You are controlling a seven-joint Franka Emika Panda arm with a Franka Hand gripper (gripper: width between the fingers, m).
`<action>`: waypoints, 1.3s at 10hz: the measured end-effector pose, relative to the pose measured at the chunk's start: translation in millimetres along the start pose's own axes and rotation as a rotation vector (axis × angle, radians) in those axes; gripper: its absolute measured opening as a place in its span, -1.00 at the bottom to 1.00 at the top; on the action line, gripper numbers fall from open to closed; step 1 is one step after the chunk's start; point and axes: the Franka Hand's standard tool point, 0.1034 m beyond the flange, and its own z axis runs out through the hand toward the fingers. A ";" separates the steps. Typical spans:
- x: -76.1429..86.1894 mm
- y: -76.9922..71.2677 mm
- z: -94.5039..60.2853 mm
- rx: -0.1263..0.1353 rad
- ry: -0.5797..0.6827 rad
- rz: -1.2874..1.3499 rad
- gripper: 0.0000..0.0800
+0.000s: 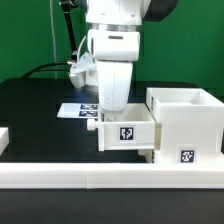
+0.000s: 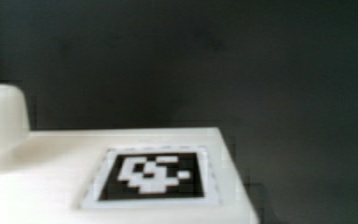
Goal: Assemble drawer
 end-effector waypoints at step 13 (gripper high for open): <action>18.2 -1.8 8.6 0.001 0.001 0.018 -0.89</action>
Offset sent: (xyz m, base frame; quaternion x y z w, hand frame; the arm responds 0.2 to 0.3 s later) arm 0.0031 0.0114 -0.0110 -0.0014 0.0084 0.0020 1.0000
